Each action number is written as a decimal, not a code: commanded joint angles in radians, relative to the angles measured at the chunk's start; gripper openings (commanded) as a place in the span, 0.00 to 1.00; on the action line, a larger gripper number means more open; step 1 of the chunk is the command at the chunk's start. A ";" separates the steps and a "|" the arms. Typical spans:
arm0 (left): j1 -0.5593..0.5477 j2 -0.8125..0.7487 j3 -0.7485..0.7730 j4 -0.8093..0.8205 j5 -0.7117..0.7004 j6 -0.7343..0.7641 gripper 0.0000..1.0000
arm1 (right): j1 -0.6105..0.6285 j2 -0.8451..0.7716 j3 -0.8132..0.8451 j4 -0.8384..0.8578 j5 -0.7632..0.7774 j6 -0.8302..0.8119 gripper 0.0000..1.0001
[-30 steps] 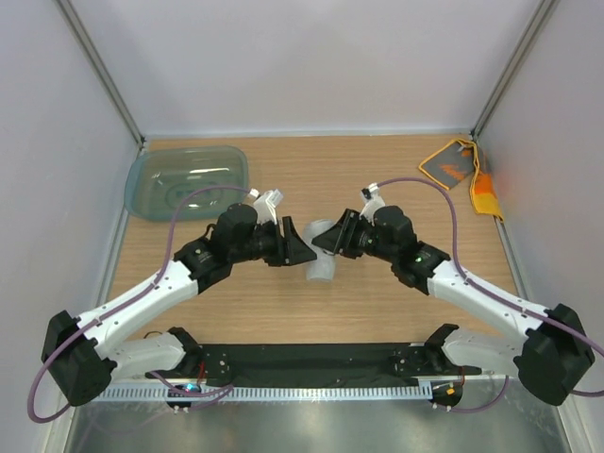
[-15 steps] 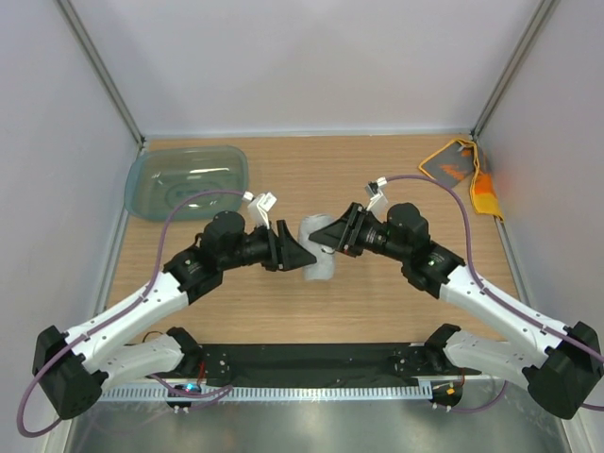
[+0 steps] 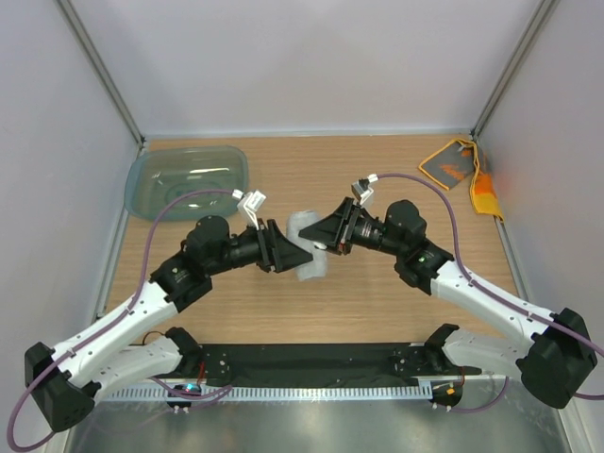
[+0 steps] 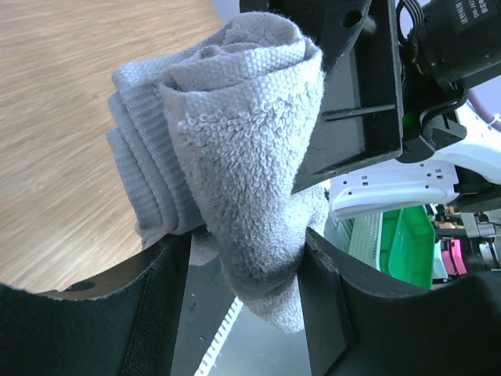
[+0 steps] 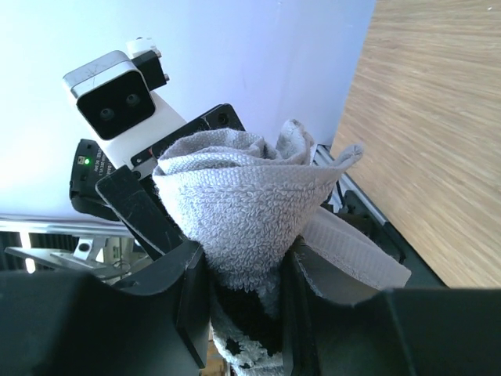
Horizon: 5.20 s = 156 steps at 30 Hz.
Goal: Roll the towels
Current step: Place the rolled towel into the container
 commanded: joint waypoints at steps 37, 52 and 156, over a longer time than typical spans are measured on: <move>0.003 -0.171 -0.016 -0.180 -0.341 0.200 0.58 | 0.091 0.259 0.050 0.887 -0.162 0.583 0.29; 0.003 -0.160 0.044 -0.383 -0.401 0.190 0.01 | 0.089 0.084 0.222 -0.067 -0.065 -0.006 0.44; 0.943 1.386 1.123 -0.726 0.391 0.463 0.62 | -0.173 0.144 0.275 -0.881 0.101 -0.503 0.81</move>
